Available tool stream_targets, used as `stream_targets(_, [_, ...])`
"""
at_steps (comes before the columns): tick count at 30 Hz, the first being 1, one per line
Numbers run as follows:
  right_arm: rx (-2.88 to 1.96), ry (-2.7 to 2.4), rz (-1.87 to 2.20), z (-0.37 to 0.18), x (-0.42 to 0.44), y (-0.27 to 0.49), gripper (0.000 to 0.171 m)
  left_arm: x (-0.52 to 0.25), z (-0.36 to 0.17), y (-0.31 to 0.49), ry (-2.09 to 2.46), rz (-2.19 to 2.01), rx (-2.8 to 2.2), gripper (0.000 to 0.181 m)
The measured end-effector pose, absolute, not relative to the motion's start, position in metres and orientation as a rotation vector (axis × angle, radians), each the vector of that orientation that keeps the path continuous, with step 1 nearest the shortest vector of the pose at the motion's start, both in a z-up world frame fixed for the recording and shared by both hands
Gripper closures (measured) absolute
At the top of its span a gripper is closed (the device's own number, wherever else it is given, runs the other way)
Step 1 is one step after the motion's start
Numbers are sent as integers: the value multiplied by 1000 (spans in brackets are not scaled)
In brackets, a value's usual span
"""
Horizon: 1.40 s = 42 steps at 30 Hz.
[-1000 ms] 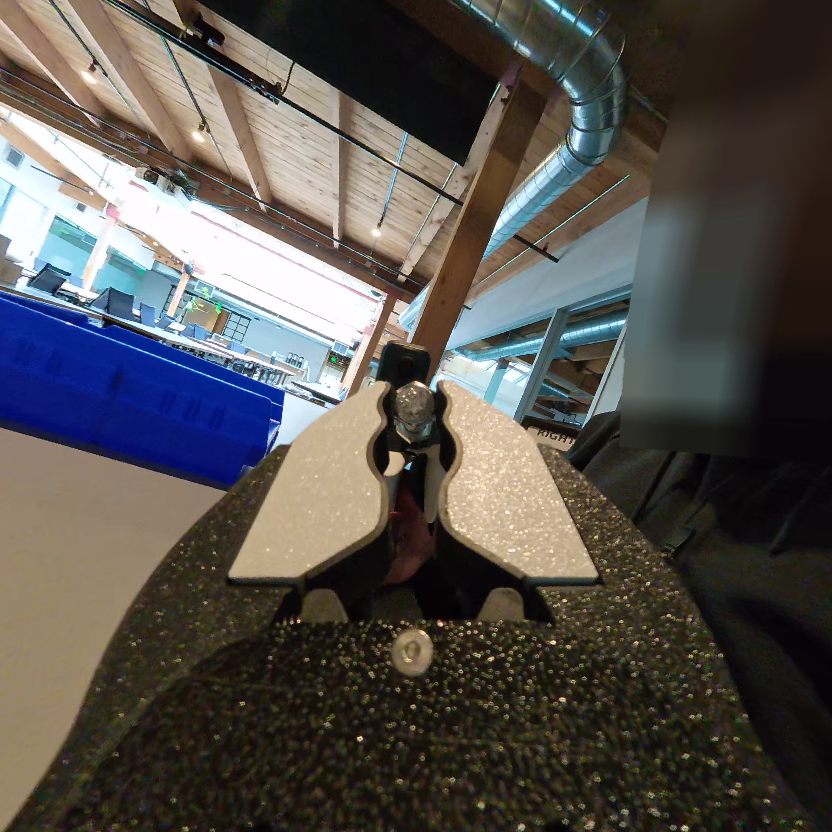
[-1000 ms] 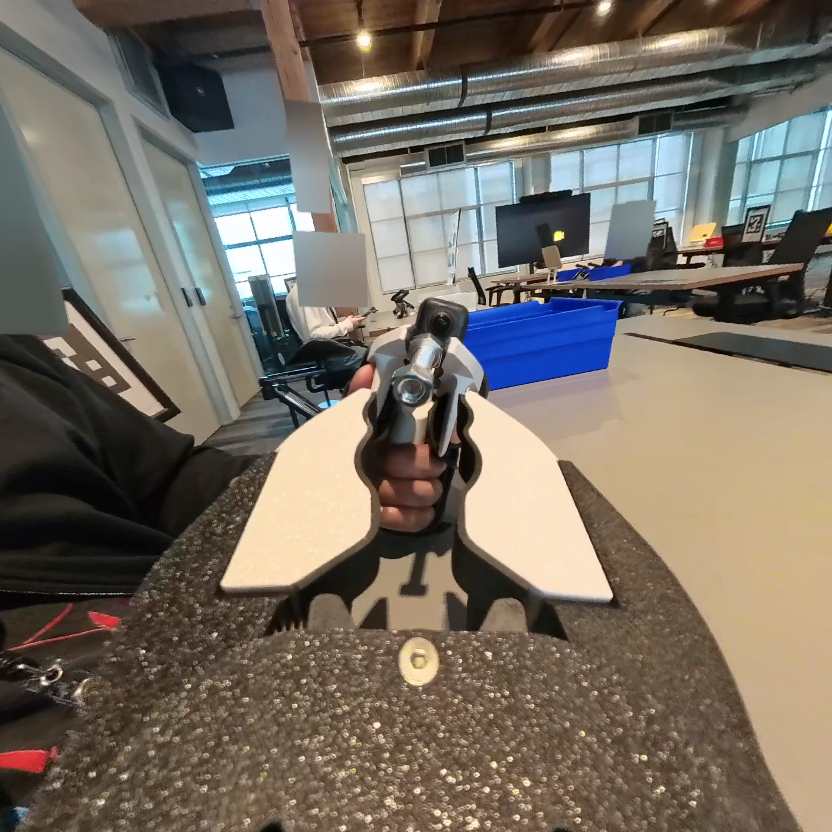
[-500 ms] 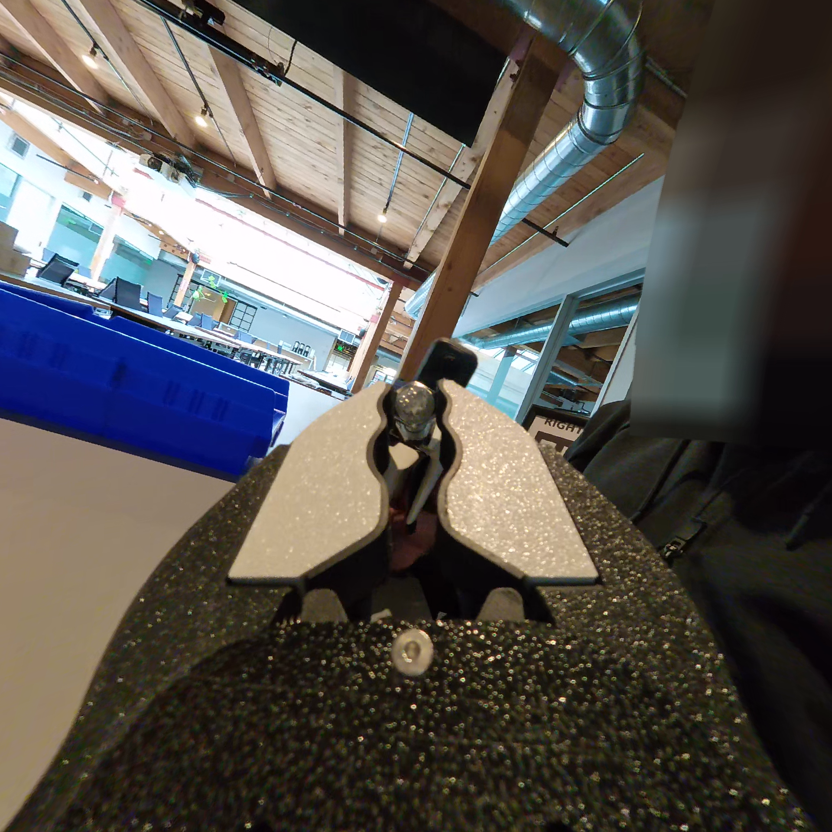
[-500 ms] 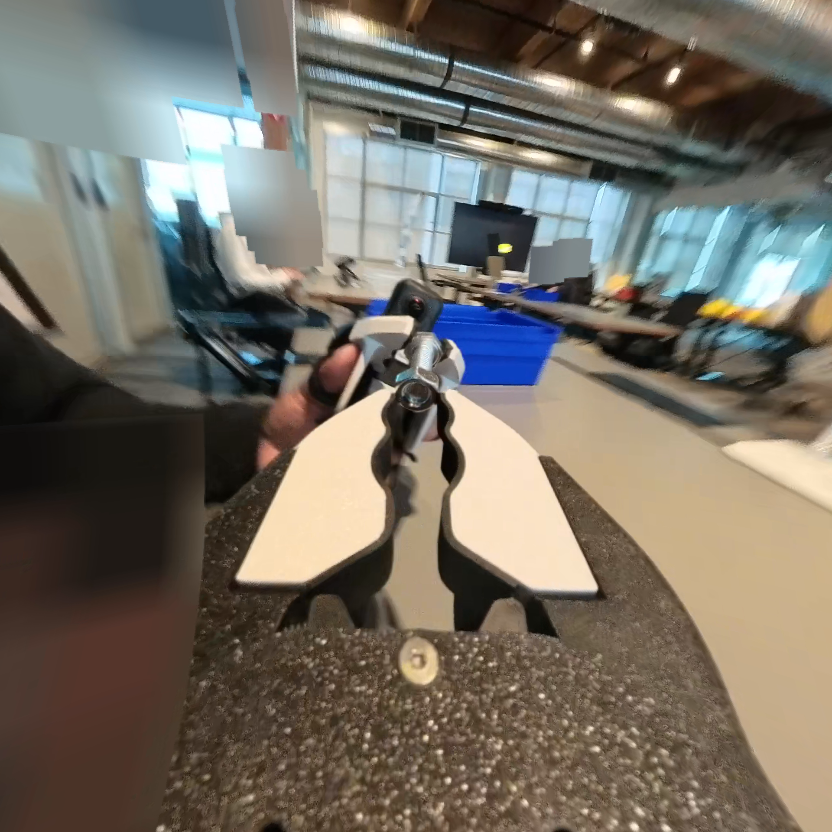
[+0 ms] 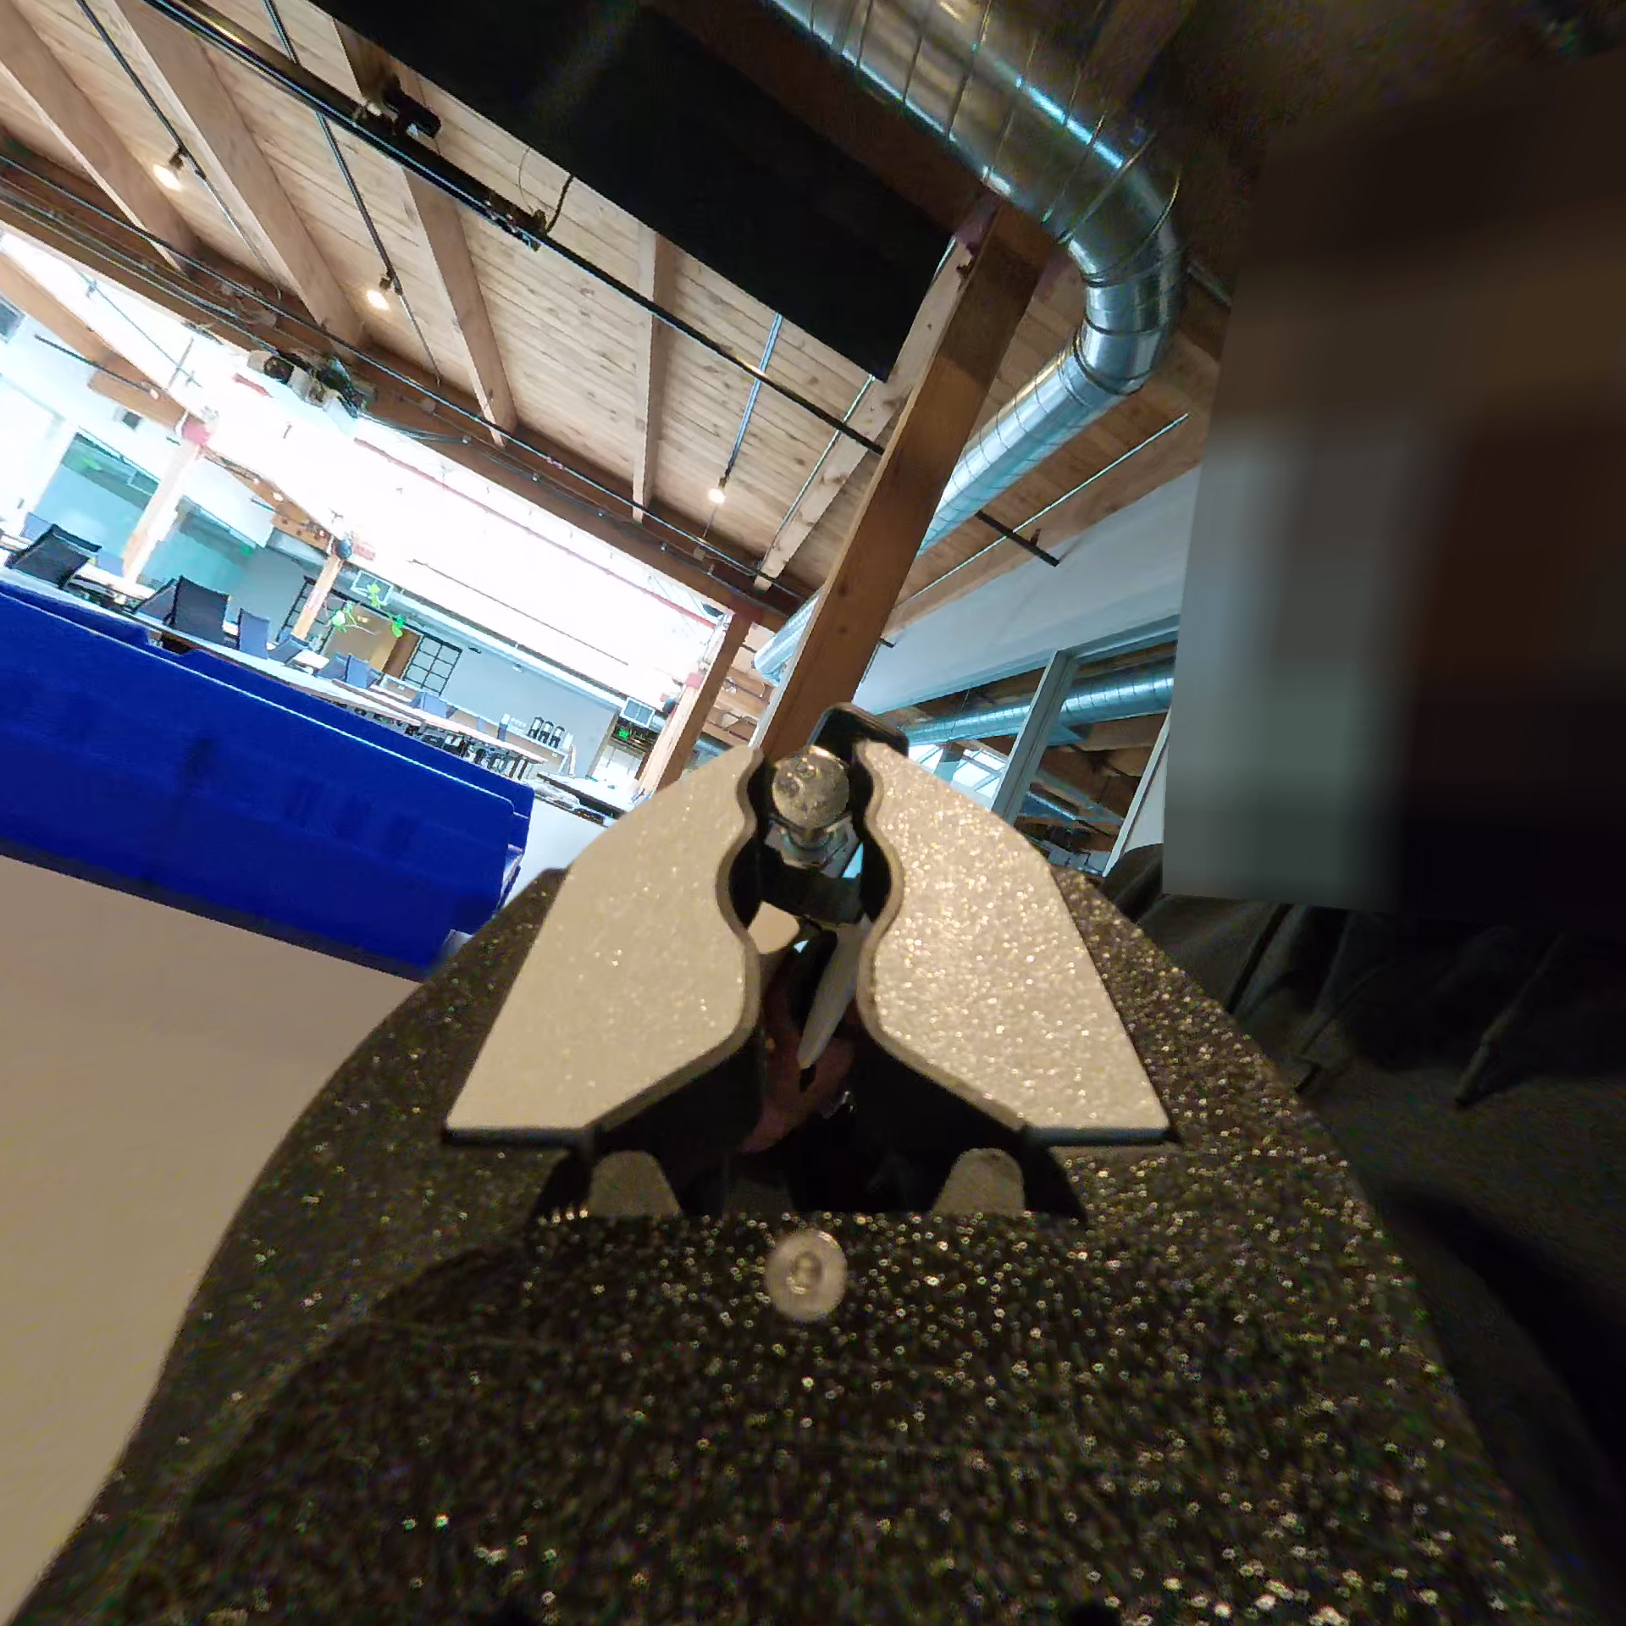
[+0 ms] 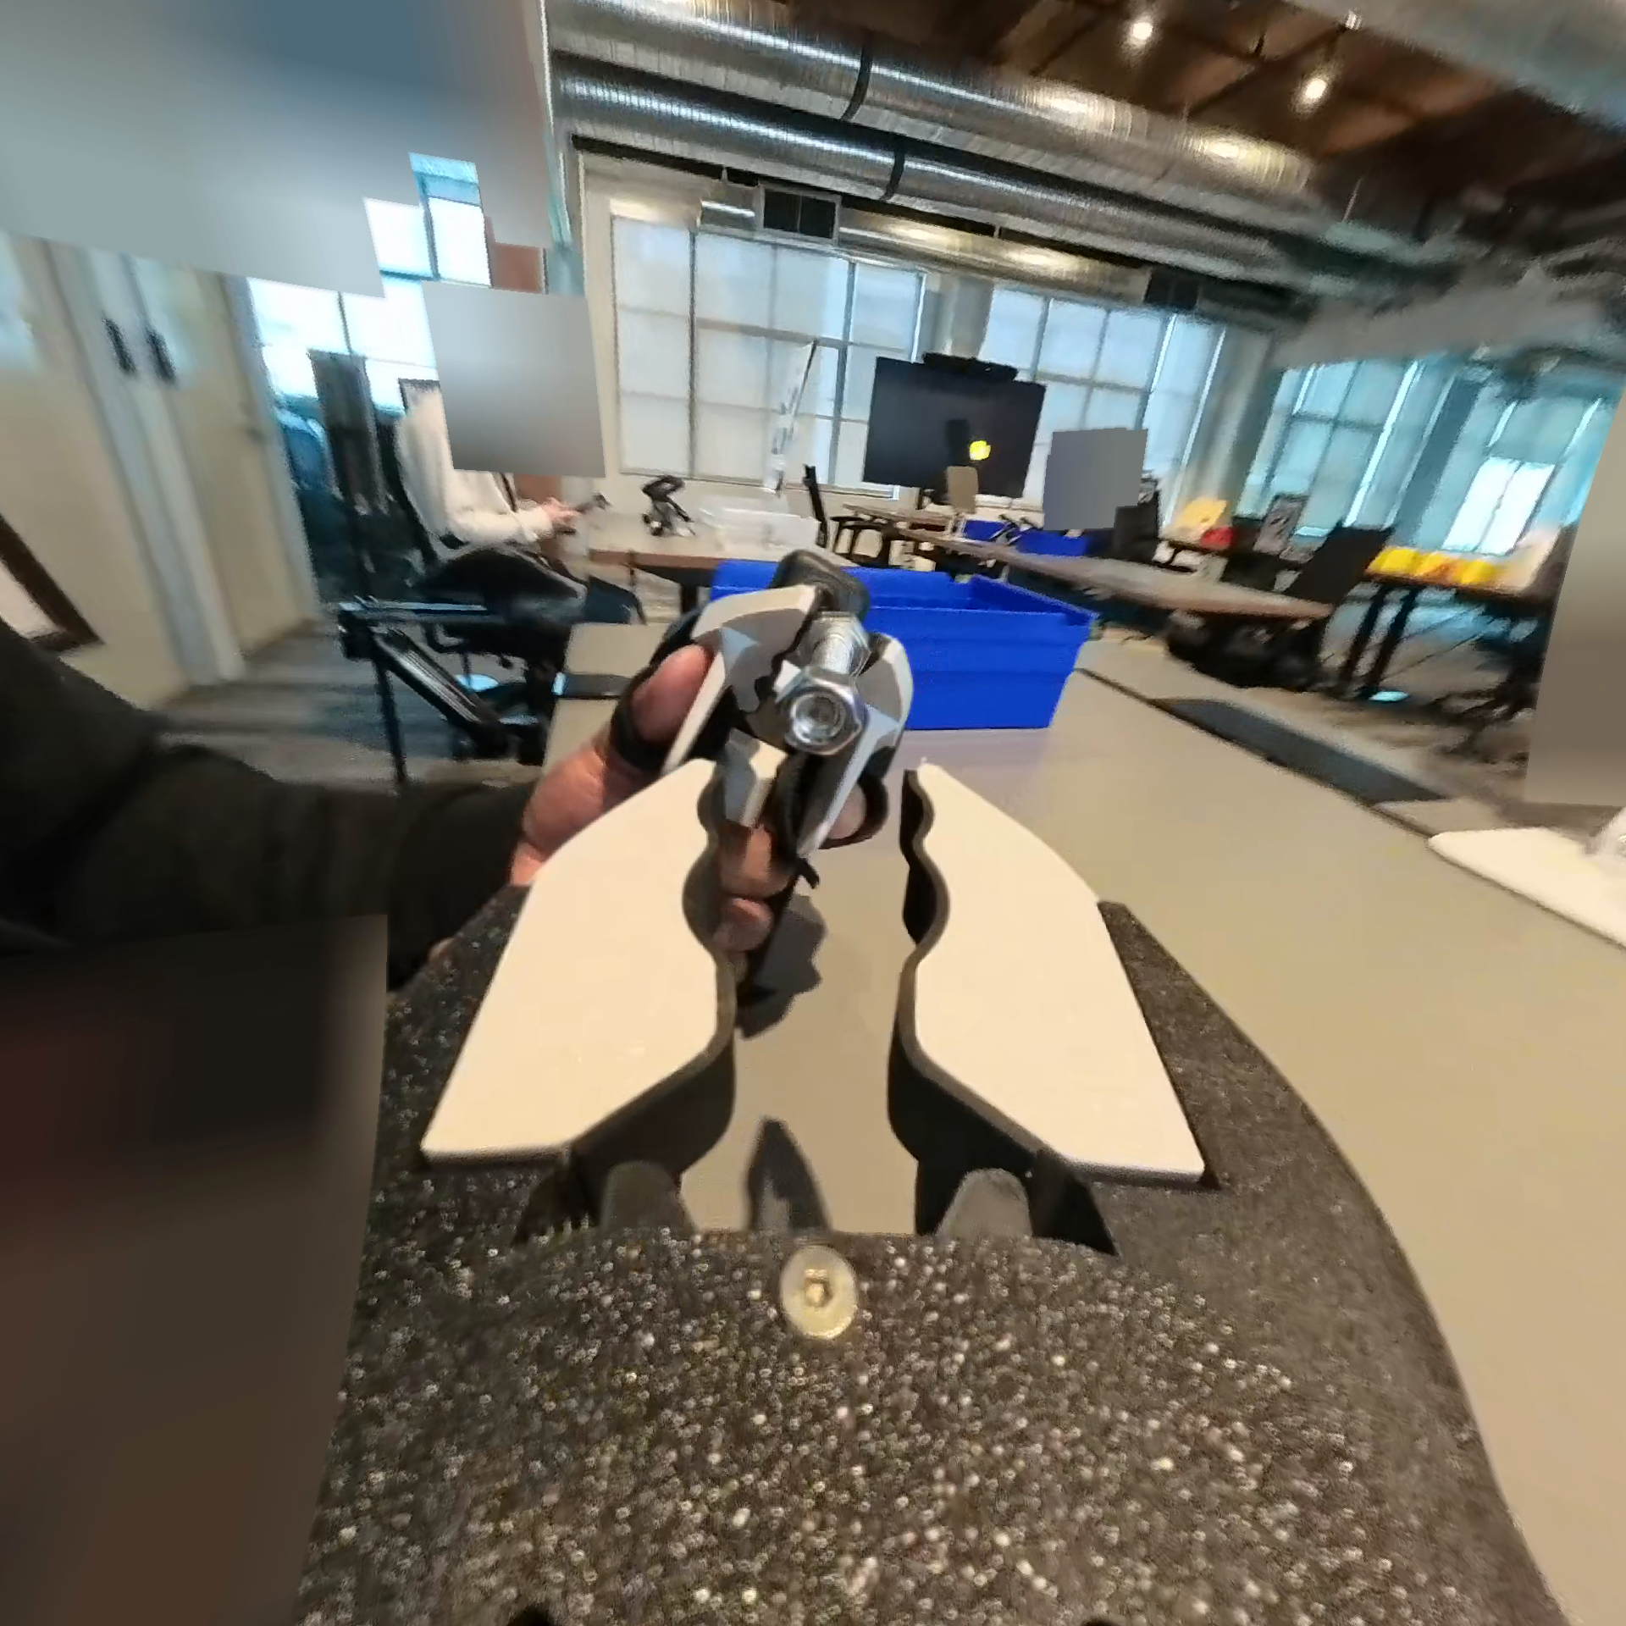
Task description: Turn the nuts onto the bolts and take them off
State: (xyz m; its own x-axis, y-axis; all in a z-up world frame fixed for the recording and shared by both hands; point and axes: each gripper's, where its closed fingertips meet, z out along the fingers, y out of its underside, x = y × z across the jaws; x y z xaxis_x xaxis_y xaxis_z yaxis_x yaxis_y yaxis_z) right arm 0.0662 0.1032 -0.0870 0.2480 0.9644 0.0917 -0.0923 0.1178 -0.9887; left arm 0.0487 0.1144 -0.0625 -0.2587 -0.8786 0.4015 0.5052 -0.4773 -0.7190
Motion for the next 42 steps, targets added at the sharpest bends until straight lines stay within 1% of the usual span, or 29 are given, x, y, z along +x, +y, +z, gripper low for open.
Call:
stream_targets(5, [-1202,-973,1101,-85,60,101,137,52,-64,113,594,-1854,-1009,165])
stream_targets(10, [-1231,-948,1088,-82,53,100,139,52,-64,113,593,-1859,-1005,165])
stream_targets(12, [-1253,-933,1069,-82,52,101,142,52,-63,113,592,-1863,-1002,165])
stream_targets(14, [-1270,-924,1038,-83,51,103,149,52,-63,112,595,-1870,-1000,165])
stream_targets(15, [-1265,-926,1014,-84,51,104,152,52,-63,111,601,-1874,-999,165])
stream_targets(18, [-1219,-971,917,-85,54,105,153,54,-64,111,609,-1873,-1007,165])
stream_targets(24, [-1064,-1152,518,-87,56,106,153,56,-65,111,617,-1888,-1028,165])
stream_targets(27, [-1006,-1203,396,-88,57,105,152,57,-66,111,621,-1891,-1035,165])
stream_targets(28, [-1007,-1205,403,-89,56,104,151,57,-66,111,621,-1890,-1034,165])
stream_targets(31, [-1064,-1171,600,-89,51,97,137,55,-65,112,604,-1893,-1020,165])
stream_targets(33, [-1103,-1126,738,-88,49,94,133,53,-64,113,594,-1894,-1011,165])
stream_targets(38, [-1185,-985,946,-82,51,98,136,54,-64,112,603,-1878,-1014,165])
stream_targets(42, [-1237,-939,981,-82,52,100,137,55,-65,111,611,-1870,-1018,165])
